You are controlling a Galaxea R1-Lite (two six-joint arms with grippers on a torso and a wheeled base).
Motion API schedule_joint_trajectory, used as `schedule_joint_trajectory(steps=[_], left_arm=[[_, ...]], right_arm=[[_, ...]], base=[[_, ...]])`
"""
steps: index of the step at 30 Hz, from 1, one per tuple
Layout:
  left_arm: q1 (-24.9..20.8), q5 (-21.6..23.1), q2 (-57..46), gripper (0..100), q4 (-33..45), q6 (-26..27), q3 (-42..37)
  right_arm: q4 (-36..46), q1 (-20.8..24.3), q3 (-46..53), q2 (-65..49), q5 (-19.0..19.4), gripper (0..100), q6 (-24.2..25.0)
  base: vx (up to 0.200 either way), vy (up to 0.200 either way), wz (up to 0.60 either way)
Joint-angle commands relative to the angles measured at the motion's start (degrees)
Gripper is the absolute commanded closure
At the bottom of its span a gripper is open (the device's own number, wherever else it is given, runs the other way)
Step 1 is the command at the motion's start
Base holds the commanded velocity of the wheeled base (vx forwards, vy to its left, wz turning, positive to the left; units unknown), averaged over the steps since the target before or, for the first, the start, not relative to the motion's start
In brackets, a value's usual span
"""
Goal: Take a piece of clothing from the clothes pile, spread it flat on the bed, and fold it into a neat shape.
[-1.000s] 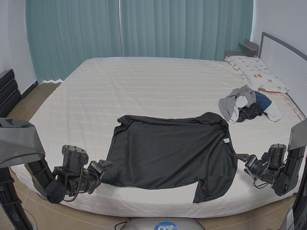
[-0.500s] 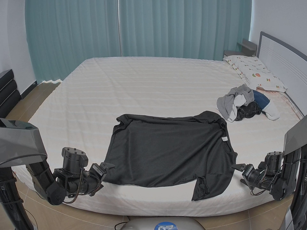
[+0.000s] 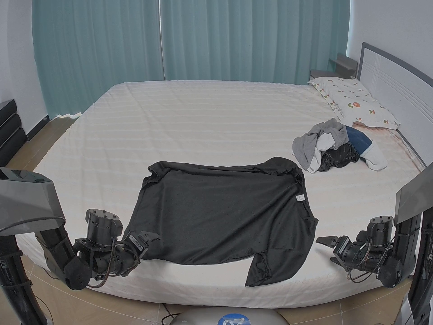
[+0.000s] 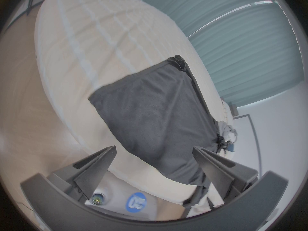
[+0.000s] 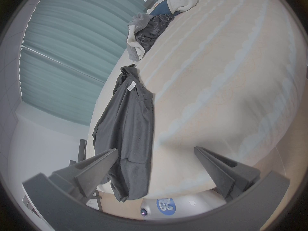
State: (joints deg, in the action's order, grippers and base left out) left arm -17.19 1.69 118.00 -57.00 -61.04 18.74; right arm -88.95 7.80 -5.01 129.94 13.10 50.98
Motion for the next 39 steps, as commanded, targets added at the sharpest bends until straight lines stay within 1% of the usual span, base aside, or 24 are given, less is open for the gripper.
schedule_joint_trajectory(steps=[1,3,5,12,15,16,18,21,23,24,26,27,29,32,33,37,39], left_arm=[[5.1,-1.4,-0.8,0,0.1,7.1,-3.6],[5.9,-1.5,-0.1,0,0.1,10.1,-4.6],[6.0,-1.8,1.0,0,-0.3,10.9,-4.6],[7.2,-4.2,5.1,0,-1.4,10.3,-1.8],[7.2,-4.2,7.0,0,-3.4,10.5,-1.3],[7.2,-4.3,8.6,0,-5.4,10.5,-0.7],[7.5,-4.8,9.9,0,-7.1,10.5,-0.5],[8.6,-4.9,10.1,0,-7.7,10.4,0.1],[8.9,-4.9,10.0,0,-7.8,10.1,0.3],[9.0,-4.9,9.9,100,-7.8,10.1,0.3],[9.5,-4.9,9.8,100,-7.9,9.4,0.1],[9.5,-4.9,9.8,100,-7.9,9.4,0.1],[10.2,-4.6,9.6,100,-7.9,7.5,0.3],[10.7,-4.2,9.5,100,-7.9,6.5,0.4],[10.9,-4.2,9.5,100,-7.9,6.5,0.4],[12.9,-4.9,9.5,100,-8.0,5.9,0.8],[14.2,-4.6,9.3,100,-8.0,5.0,1.3]], right_arm=[[-0.7,2.7,1.0,0.1,0.0,0,0.0],[-0.7,3.5,1.0,0.8,-0.2,0,0.0],[-0.8,4.2,1.1,1.4,-0.3,0,0.0],[-0.7,5.7,0.6,1.1,-0.4,0,-0.1],[-0.7,7.0,0.4,0.9,-0.5,0,-0.2],[-0.7,8.2,0.2,1.0,-0.6,0,-0.3],[-0.7,9.2,0.1,1.1,-0.9,0,-0.3],[-0.7,9.3,0.0,1.3,-1.8,0,-0.2],[-0.7,9.6,-0.4,1.4,-1.6,0,-0.3],[-0.7,9.7,-0.6,1.5,-1.6,0,-0.3],[-0.7,11.4,-1.8,1.5,-1.9,0,-0.3],[-0.7,11.4,-1.8,1.5,-1.9,0,-0.3],[-0.7,12.8,-2.4,1.7,-2.1,0,-0.1],[-0.7,12.9,-3.5,2.7,-2.4,0,-0.1],[-0.7,12.7,-4.6,3.3,-3.0,0,-0.1],[-0.6,12.4,-8.1,5.9,-7.7,0,-0.4],[-0.6,12.4,-8.6,6.0,-8.4,0,-0.6]], base=[[0.000,0.000,0.00],[0.000,0.000,0.00],[0.000,0.000,0.00],[0.000,0.000,0.00],[0.000,0.000,0.00],[0.000,0.000,0.00],[0.000,0.000,0.00],[0.000,0.000,0.00],[0.000,0.000,0.00],[0.000,0.000,0.00],[0.000,0.000,0.00],[0.000,0.000,0.00],[0.000,0.000,0.00],[0.000,0.000,0.00],[0.000,0.000,0.00],[0.000,0.000,0.00],[0.000,0.000,0.00]])
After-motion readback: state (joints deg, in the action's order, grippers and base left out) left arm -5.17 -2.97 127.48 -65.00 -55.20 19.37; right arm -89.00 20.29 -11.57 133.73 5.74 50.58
